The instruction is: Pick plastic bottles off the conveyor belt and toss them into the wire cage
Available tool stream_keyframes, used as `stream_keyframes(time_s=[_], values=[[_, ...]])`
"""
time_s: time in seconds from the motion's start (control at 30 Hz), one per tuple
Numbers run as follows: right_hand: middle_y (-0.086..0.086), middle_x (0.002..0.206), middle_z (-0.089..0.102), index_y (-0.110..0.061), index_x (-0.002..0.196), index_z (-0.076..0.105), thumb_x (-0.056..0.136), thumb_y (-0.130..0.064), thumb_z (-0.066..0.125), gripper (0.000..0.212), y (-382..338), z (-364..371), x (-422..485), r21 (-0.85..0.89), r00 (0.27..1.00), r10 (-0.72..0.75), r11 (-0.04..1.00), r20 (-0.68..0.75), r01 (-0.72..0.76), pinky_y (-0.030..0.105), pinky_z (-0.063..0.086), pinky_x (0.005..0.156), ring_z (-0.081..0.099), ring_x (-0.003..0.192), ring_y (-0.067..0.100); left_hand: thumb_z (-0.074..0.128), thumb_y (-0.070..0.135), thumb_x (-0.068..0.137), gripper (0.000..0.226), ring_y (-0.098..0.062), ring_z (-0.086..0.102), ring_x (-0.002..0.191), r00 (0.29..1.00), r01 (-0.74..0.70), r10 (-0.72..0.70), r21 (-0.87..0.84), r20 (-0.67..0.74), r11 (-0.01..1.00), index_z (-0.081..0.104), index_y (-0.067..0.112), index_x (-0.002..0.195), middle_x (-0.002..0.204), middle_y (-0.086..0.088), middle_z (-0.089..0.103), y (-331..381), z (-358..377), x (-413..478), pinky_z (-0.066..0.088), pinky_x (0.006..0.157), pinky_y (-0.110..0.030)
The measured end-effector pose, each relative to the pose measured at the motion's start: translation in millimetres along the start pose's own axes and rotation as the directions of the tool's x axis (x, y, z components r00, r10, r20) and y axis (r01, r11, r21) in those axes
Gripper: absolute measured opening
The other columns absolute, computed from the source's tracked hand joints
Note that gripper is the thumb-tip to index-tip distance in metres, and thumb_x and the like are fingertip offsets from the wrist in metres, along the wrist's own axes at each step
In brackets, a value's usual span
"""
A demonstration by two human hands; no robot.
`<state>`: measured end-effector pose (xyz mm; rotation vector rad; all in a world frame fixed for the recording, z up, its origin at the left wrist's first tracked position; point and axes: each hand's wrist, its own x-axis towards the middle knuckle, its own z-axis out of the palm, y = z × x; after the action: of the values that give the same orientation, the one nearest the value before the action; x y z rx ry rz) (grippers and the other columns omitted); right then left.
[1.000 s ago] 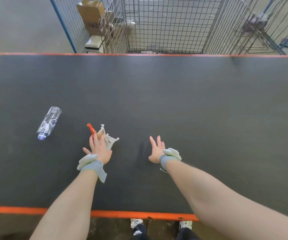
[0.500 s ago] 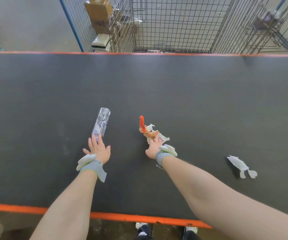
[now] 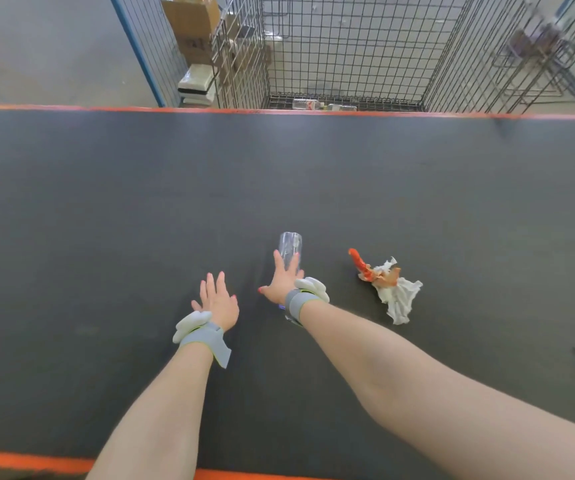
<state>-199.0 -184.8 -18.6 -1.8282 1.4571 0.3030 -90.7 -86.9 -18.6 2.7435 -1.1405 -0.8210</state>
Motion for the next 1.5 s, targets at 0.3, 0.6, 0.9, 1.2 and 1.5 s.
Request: stream_keyframes(time_s=[0.3,0.6,0.9,1.2,1.5], values=[[0.011,0.158,-0.025,-0.04,0.153,-0.001,0.09,-0.006,0.053,0.09,44,-74,69,0.179,0.956,0.215,0.967,-0.198,-0.18,0.039,0.034,0.103,0.036,0.128,0.033,0.034,0.025,0.103,0.061,-0.021,-0.008,0.149,0.995,-0.069,0.068,0.017,0.069,0.997,0.001,0.019,0.154,0.161,-0.002,-0.01,86,-8,78,0.006,0.118,-0.054],[0.019,0.159,-0.013,-0.028,0.155,0.001,0.09,-0.036,0.065,0.092,-57,-304,226,0.623,0.928,0.047,0.754,-0.37,0.21,0.047,0.015,0.12,0.004,0.148,0.037,0.035,0.028,0.103,0.062,-0.02,-0.006,0.149,0.991,-0.127,0.126,-0.017,-0.054,0.992,0.001,0.019,0.154,0.161,-0.001,-0.007,189,-52,204,0.005,0.118,-0.052],[0.007,0.161,-0.018,-0.034,0.154,-0.008,0.091,-0.038,0.061,0.094,-12,-259,225,0.167,0.985,-0.07,0.981,-0.157,0.097,0.039,0.02,0.117,0.013,0.148,0.033,0.035,0.037,0.102,0.065,-0.026,-0.013,0.148,0.993,-0.113,0.106,0.13,0.061,0.985,-0.004,0.028,0.154,0.16,0.002,-0.015,182,-50,182,0.008,0.112,-0.064],[-0.001,0.159,-0.027,-0.033,0.154,-0.01,0.089,-0.065,0.046,0.091,107,-70,70,-0.24,1.0,0.026,0.971,-0.001,-0.026,0.067,0.004,0.112,-0.022,0.147,0.024,0.036,0.039,0.101,0.068,-0.028,-0.014,0.148,0.961,-0.085,0.015,0.242,0.275,0.967,-0.004,0.025,0.154,0.16,-0.005,-0.016,89,5,68,0.009,0.117,-0.056],[0.002,0.16,-0.022,-0.032,0.155,-0.006,0.089,-0.053,0.059,0.095,77,-40,1,-0.01,0.99,-0.112,0.993,0.081,0.113,0.048,0.006,0.121,-0.013,0.149,0.027,0.035,0.041,0.1,0.066,-0.023,-0.017,0.148,1.0,0.027,-0.021,0.356,-0.022,0.934,-0.002,0.029,0.154,0.16,0.0,-0.017,30,-12,6,0.002,0.11,-0.069]])
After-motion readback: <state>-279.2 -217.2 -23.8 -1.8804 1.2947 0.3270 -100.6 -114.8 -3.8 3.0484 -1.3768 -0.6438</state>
